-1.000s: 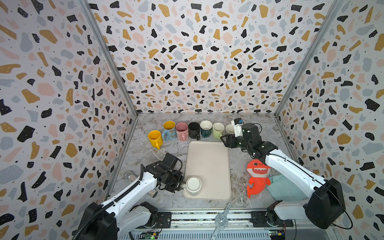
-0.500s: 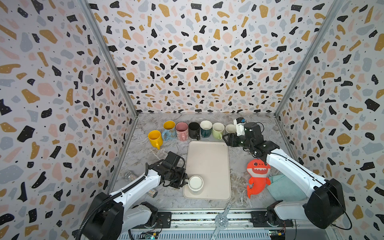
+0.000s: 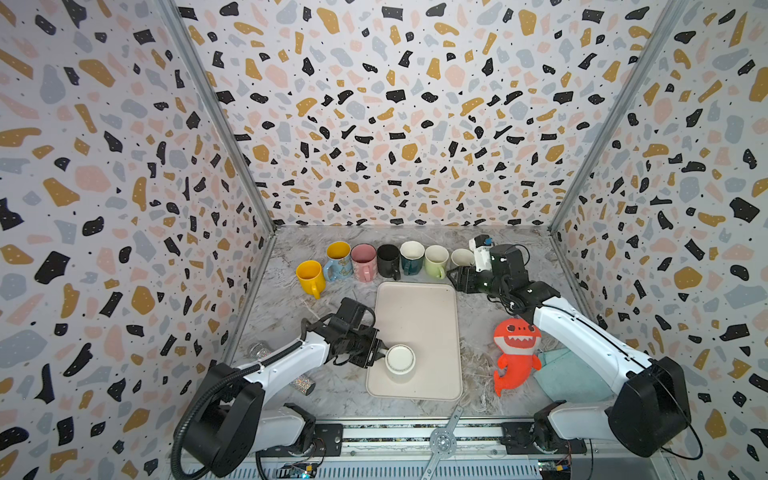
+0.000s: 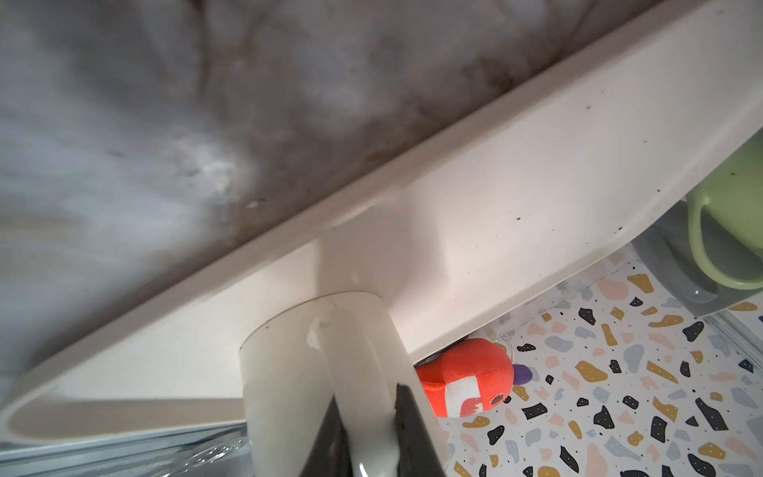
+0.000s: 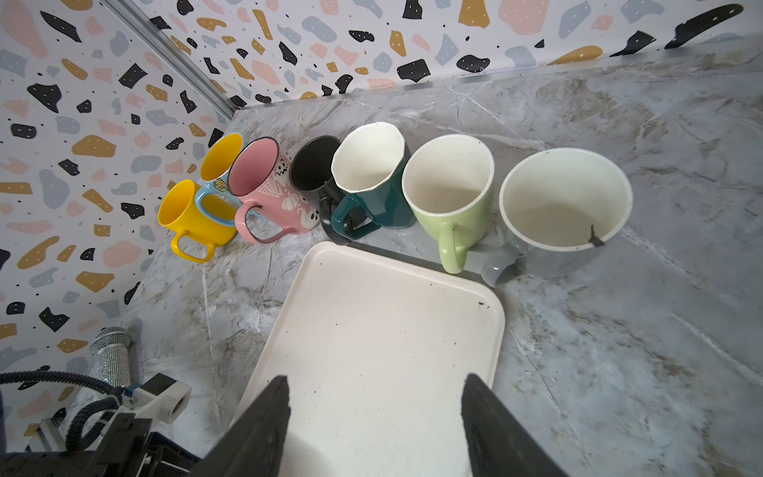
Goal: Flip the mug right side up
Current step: 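Close the left gripper on the white mug and lift it, then turn the white mug mouth-up with the left gripper while the right reaches its handle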
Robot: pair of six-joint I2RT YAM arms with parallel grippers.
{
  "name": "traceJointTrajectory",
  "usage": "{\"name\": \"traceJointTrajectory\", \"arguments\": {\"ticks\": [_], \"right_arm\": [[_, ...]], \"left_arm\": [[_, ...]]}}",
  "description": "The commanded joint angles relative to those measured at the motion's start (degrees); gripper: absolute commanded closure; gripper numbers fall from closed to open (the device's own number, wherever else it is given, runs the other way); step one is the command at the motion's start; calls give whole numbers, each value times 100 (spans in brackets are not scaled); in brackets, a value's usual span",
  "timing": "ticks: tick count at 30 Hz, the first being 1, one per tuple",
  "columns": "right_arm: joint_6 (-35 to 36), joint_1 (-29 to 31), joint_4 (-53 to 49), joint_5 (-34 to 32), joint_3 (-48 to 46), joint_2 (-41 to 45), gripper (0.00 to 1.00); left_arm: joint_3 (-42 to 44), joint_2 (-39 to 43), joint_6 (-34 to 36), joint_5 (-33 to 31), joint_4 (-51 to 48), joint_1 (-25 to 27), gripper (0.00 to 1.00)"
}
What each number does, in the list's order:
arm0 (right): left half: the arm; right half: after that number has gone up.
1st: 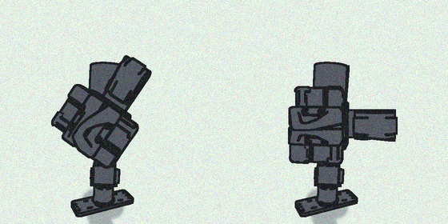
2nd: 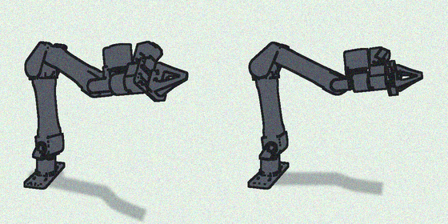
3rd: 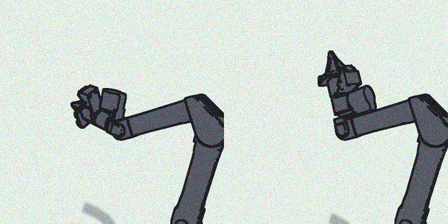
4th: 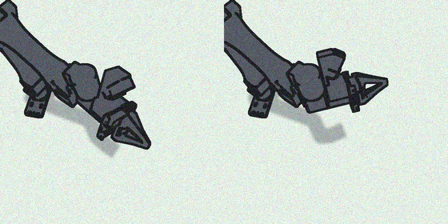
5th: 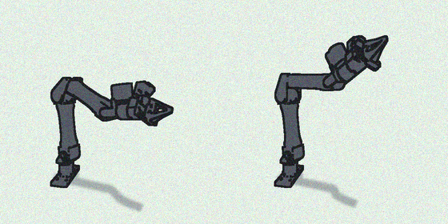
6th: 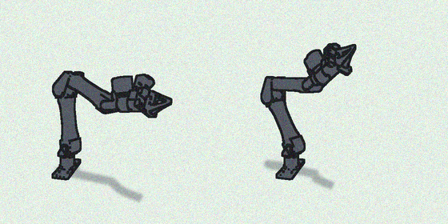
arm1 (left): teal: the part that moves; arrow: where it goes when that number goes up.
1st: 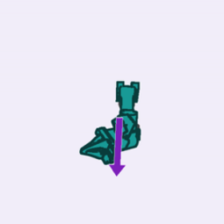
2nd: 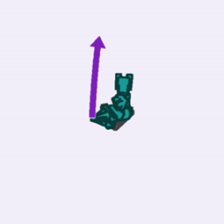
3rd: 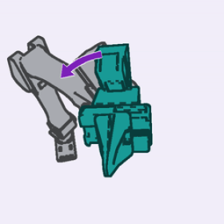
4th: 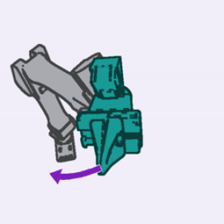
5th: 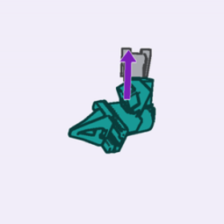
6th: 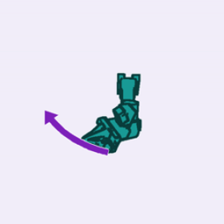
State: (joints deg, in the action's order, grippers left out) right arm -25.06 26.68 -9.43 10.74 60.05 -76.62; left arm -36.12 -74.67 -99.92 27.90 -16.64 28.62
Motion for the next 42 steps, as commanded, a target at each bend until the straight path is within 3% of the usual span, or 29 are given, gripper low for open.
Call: {"name": "traceJointTrajectory", "arguments": {"ticks": [1,9,16,23,30,36,42], "right_arm": [[-9,-40,-136,-79,-20,111,33],[-10,-57,-273,-163,-29,217,35],[25,-59,-271,-125,-46,364,42],[386,-53,-351,255,130,520,48],[819,51,-859,605,636,399,52],[1244,247,-1437,713,1272,291,52],[1371,426,-1799,1246,1927,3,51]], "left_arm": [[-629,-248,720,-119,646,4,100],[-1869,-740,2637,-556,62,3,100],[-2490,-742,4297,-1419,-134,20,100],[-2215,109,5878,-2241,1077,258,100],[-1747,876,7318,-2955,2310,921,100],[-1148,1373,8797,-4499,3545,1840,100],[-401,1526,9880,-6025,5086,2275,100]]}}
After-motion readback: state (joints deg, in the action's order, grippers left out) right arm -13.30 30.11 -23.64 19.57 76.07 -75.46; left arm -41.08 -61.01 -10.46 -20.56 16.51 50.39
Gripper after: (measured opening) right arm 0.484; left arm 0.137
